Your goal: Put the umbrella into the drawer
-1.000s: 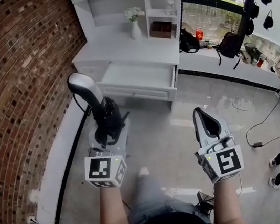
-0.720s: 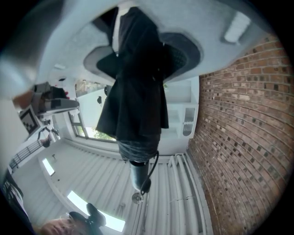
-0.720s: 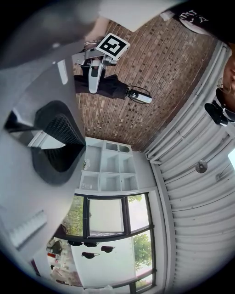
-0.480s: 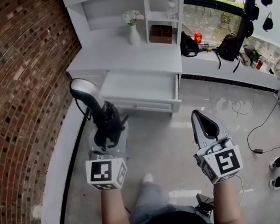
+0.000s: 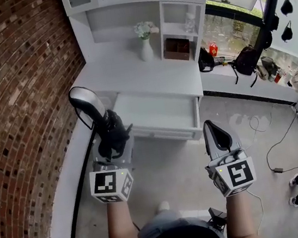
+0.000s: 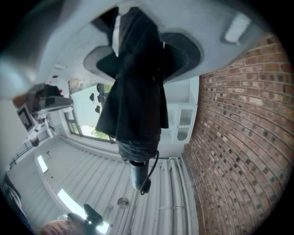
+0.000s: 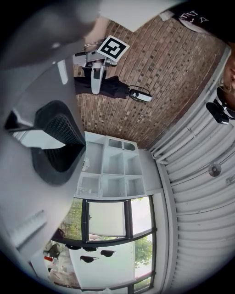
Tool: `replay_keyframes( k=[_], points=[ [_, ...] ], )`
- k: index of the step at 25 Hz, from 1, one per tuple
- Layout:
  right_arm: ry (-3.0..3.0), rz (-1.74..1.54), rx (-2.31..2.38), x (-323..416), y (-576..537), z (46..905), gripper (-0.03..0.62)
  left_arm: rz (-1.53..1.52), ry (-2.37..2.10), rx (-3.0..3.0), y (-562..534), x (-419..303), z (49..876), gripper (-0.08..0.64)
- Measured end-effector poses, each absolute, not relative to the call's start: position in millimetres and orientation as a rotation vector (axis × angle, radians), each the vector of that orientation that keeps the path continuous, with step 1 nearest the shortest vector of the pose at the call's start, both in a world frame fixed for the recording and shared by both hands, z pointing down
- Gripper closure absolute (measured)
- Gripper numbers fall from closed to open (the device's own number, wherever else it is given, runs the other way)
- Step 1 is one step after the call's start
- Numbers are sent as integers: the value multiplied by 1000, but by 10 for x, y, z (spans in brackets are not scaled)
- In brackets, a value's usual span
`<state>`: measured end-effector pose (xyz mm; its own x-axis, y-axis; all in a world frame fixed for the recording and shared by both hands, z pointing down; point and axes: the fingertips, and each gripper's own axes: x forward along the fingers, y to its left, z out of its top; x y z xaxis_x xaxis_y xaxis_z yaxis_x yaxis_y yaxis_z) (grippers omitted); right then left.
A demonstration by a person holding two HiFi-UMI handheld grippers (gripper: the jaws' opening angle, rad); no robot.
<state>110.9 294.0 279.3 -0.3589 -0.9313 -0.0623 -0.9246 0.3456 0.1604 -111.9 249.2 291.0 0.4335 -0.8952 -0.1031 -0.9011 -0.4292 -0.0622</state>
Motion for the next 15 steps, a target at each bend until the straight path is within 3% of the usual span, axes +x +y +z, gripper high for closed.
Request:
replay_keyframes(
  k=[15],
  points=[
    [-2506,-159,1759,939,2180,3093,592,19,1621,-2629,1682,-1305,3216,313]
  ],
)
